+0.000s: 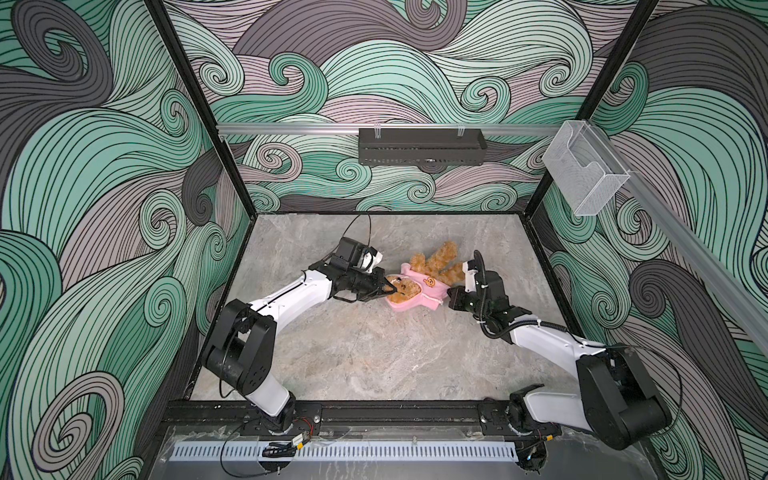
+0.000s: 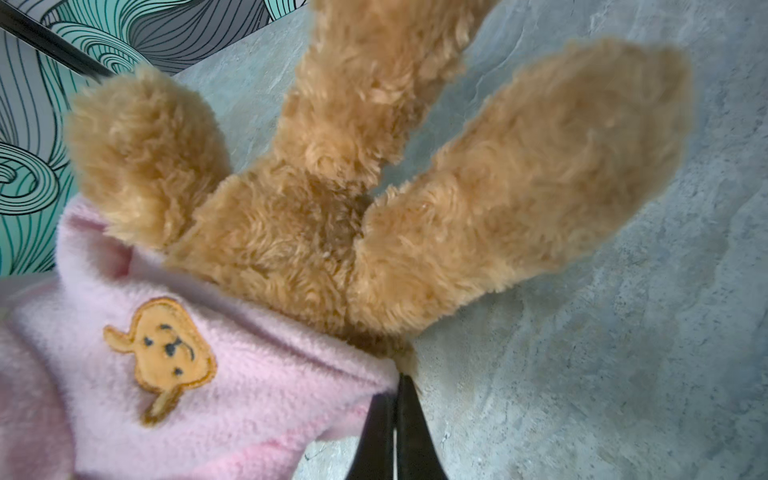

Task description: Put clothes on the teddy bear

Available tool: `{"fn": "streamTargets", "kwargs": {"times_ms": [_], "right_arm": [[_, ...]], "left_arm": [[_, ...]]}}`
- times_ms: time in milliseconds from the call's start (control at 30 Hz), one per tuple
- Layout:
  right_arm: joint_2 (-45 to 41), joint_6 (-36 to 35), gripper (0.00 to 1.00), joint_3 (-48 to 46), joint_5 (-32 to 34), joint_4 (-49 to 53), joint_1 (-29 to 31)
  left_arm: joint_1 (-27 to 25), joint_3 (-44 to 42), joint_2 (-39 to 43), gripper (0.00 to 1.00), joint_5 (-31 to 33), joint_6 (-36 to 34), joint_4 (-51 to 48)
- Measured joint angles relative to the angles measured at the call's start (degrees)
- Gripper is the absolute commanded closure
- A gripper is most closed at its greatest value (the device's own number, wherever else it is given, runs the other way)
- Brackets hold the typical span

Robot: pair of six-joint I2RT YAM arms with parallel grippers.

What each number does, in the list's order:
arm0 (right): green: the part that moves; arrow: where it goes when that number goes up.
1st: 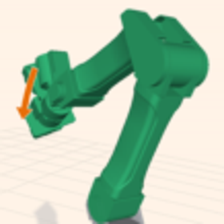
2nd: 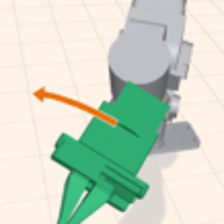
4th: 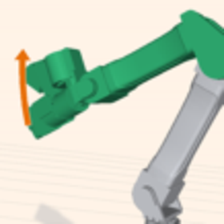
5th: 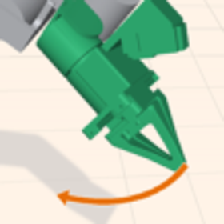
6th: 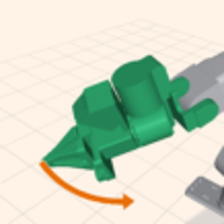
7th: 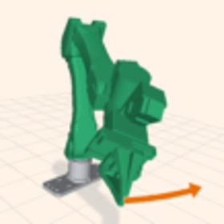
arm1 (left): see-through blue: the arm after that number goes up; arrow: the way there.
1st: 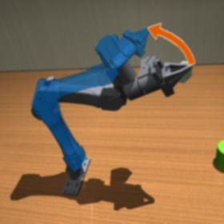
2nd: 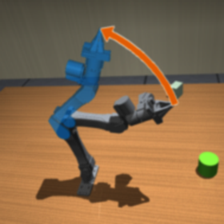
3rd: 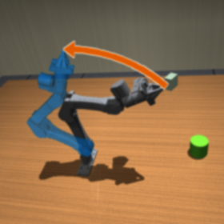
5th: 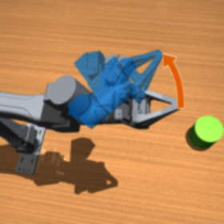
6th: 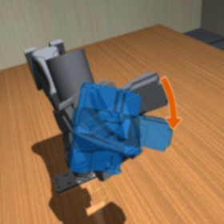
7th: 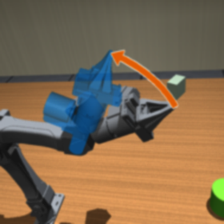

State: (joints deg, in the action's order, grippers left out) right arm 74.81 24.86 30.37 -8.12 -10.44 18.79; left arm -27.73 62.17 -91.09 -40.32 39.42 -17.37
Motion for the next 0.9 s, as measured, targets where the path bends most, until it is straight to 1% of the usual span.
{"fn": "streamTargets", "kwargs": {"times_ms": [100, 133, 200, 233, 300, 367, 433, 500, 633, 733, 800, 900], "right_arm": [[0.55, -0.07, 1.0, 0.09, -2.8, -0.09, -0.83], [1.07, -0.35, 0.98, 0.28, -3.78, -0.07, -1.07], [2.47, -1.33, 0.83, 1.18, -5.79, 0.22, -1.44], [2.75, -2.1, 0.78, 1.66, -5.99, 0.66, -1.44], [2.29, -3.89, 0.69, 1.95, -4.57, 2.14, -1.53], [0.13, -5.81, 0.62, 1.81, -2.58, 3.67, -1.03], [-3.93, -7.93, 0.58, 1.2, -0.76, 4.35, 1.25], [-8.9, -10.01, 0.54, 0.61, 0.15, 3.91, 4.83], [-14.4, -11.45, 0.53, -0.92, 0.04, -0.76, 12.52], [-14.29, -10.64, 0.53, -2.75, 0.09, -4.94, 19.1], [-12.7, -8.92, 0.53, -3.98, 0.28, -8.0, 23.76], [-8.74, -5.44, 0.52, -4.55, 0.81, -12.52, 28.11]], "left_arm": [[0.07, 0.0, 0.0, 1.0, -0.28, -0.15, -0.11], [0.11, -0.02, 0.0, 1.0, -0.44, 0.37, 0.22], [0.33, -0.15, 0.0, 1.0, -0.66, 2.47, 1.4], [0.42, -0.28, 0.0, 1.0, -0.63, 3.85, 2.08], [1.07, -0.72, 0.15, 1.0, -0.11, 6.69, 3.02], [1.6, -1.18, 0.24, 1.0, 0.79, 9.27, 3.34], [1.86, -1.49, 0.24, 1.0, 1.99, 11.41, 3.37], [1.84, -1.62, 0.5, 1.0, 3.17, 13.42, 3.3], [1.75, -1.84, 1.6, 1.0, 4.42, 17.75, 4.11], [1.53, -2.45, 2.25, 1.0, 5.38, 21.59, 6.03], [1.38, -2.47, 2.38, 1.0, 6.01, 23.98, 7.02], [0.98, -2.47, 2.38, 1.0, 7.02, 26.86, 8.72]]}}
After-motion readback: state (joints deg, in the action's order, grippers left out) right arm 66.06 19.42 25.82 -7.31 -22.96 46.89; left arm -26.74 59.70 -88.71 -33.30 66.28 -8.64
